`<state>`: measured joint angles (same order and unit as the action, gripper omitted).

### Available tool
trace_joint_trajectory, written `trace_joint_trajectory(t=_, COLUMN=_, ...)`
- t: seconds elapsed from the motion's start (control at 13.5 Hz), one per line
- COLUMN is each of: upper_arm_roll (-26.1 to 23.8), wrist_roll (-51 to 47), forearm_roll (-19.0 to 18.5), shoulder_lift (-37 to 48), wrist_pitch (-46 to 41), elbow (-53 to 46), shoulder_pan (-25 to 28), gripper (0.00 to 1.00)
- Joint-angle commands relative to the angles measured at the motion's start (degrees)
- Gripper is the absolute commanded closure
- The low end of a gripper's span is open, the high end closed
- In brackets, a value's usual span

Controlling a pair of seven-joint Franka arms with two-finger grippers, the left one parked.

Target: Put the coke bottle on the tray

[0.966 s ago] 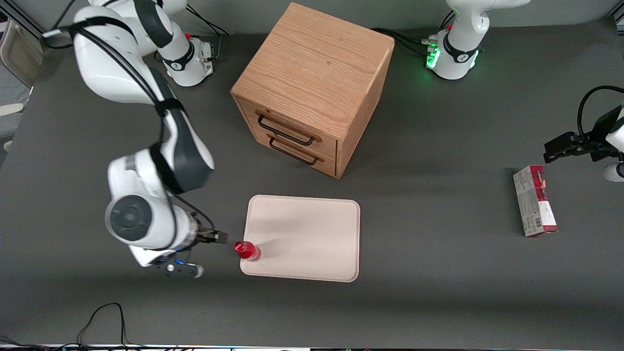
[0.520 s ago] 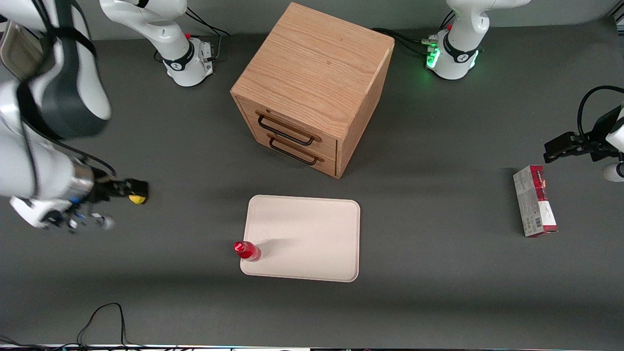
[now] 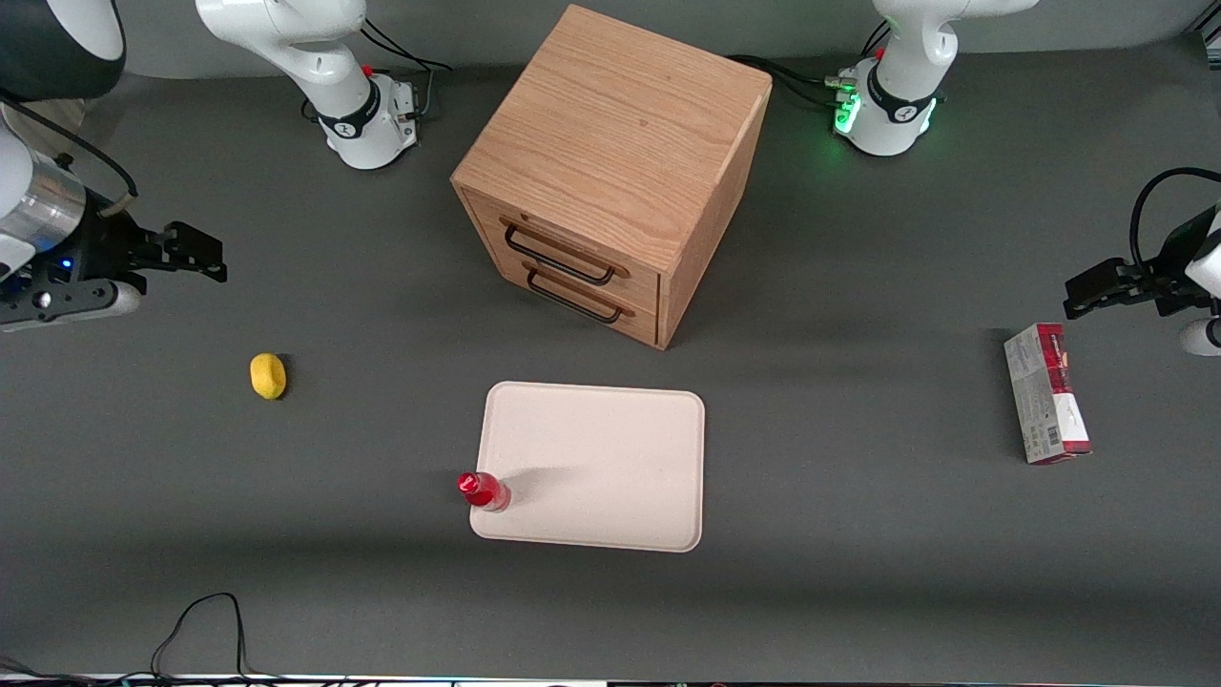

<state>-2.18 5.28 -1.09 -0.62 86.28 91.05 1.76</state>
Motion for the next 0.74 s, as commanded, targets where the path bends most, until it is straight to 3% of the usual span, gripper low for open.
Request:
trace_joint_trajectory(t=0.0, upper_arm_roll=7.4, wrist_roll=3.2, forearm_roll=1.3, shoulder_lift=1.1, wrist_pitch=-0.1, elbow=1.8, shoulder_pan=7.1, gripper=0.0)
trace_joint_trajectory(t=0.3, upper_arm_roll=9.3, wrist_roll=2.2, forearm_roll=4.3, shoulder_lift=0.4, wrist_pitch=-0.1, elbow=1.2, shoulder_pan=8.7, gripper=0.0)
trace_joint_trajectory(t=0.67, upper_arm_roll=9.6, wrist_roll=2.5, forearm_roll=4.3, shoulder_lift=0.6, wrist_pitch=-0.3, elbow=1.0, shoulder_pan=8.4, gripper=0.0)
